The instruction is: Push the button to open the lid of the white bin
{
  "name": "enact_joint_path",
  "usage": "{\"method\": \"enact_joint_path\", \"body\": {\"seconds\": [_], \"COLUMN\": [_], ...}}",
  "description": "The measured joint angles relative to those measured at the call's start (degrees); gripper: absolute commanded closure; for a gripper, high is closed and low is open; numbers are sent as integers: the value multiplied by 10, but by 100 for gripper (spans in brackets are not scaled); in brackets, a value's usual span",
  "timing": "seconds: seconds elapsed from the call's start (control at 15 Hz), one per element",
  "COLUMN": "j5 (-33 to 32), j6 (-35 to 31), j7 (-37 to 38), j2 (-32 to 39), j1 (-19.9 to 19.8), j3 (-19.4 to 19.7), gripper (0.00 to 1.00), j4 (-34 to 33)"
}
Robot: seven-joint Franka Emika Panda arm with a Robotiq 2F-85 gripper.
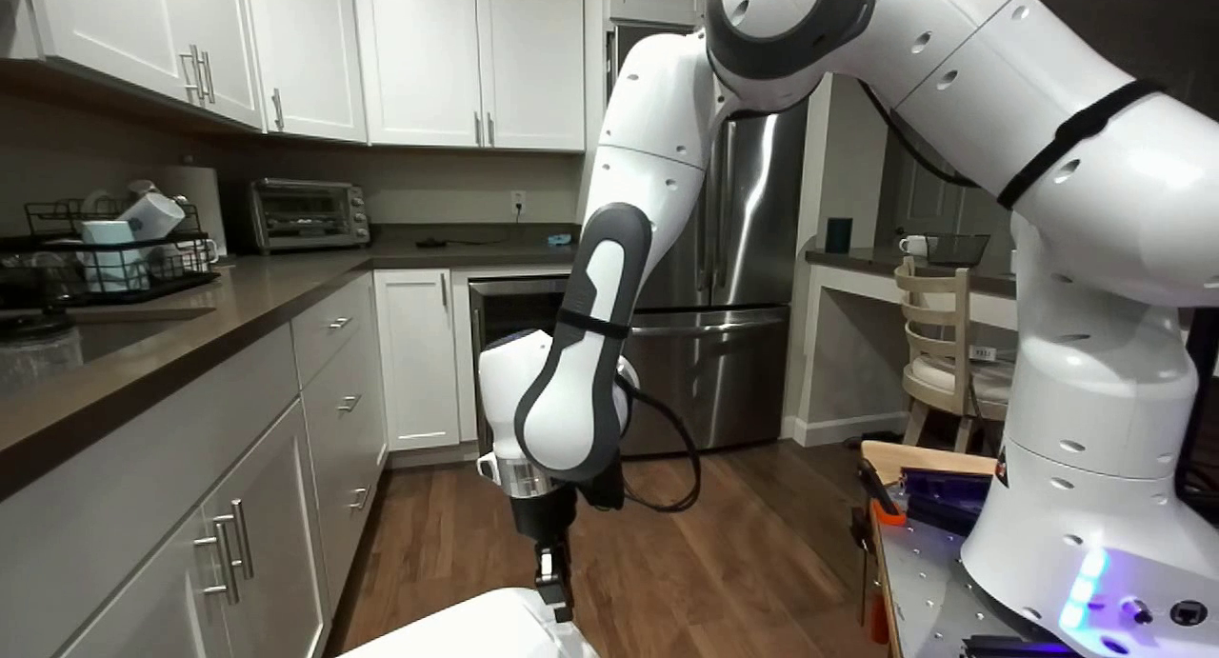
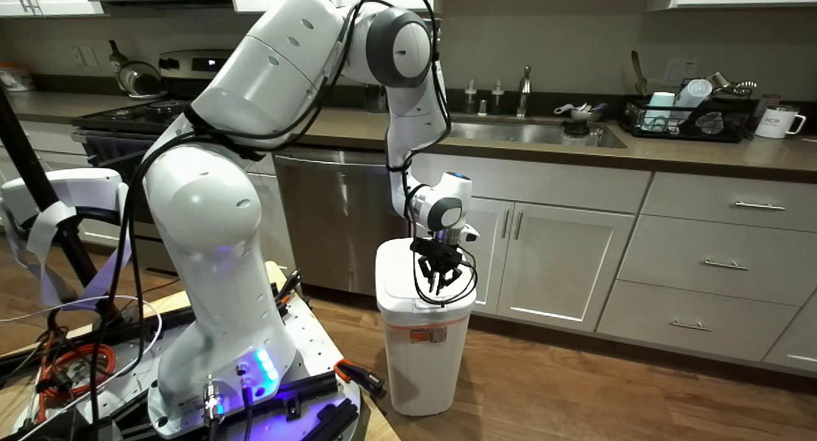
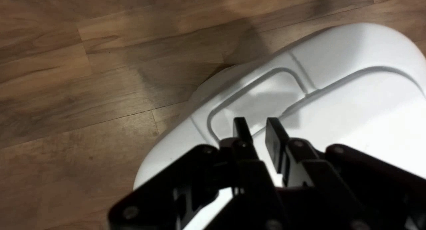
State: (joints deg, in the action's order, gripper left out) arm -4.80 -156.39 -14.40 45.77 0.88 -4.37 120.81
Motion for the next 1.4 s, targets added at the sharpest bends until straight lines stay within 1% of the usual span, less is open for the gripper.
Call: {"method": "enact_joint_path", "body": {"seconds": [0.13, 0.2, 0.4, 0.47, 0.53, 0.67, 0.73, 0.87, 0.93, 1.0, 1.13, 1.4], "j5": [0, 0, 1, 2, 2, 2, 2, 0, -2, -3, -5, -8], "j6": [-1, -3, -12, -14, -14, -14, -14, -8, -3, 2, 18, 74], "j7": [-26, -40, -80, -90, -99, -111, -113, -113, -113, -113, -113, -107], "j2": [13, 19, 46, 57, 67, 86, 93, 94, 93, 92, 89, 83], "j1": [-35, -54, -114, -133, -149, -171, -174, -171, -167, -160, -140, -78], "j3": [-13, -19, -44, -55, -65, -84, -89, -89, -88, -85, -76, -46], "gripper": [100, 96, 93, 95, 93, 94, 96, 95, 93, 94, 92, 93], "j4": [-11, -15, -17, -17, -18, -22, -26, -31, -34, -37, -48, -74]}}
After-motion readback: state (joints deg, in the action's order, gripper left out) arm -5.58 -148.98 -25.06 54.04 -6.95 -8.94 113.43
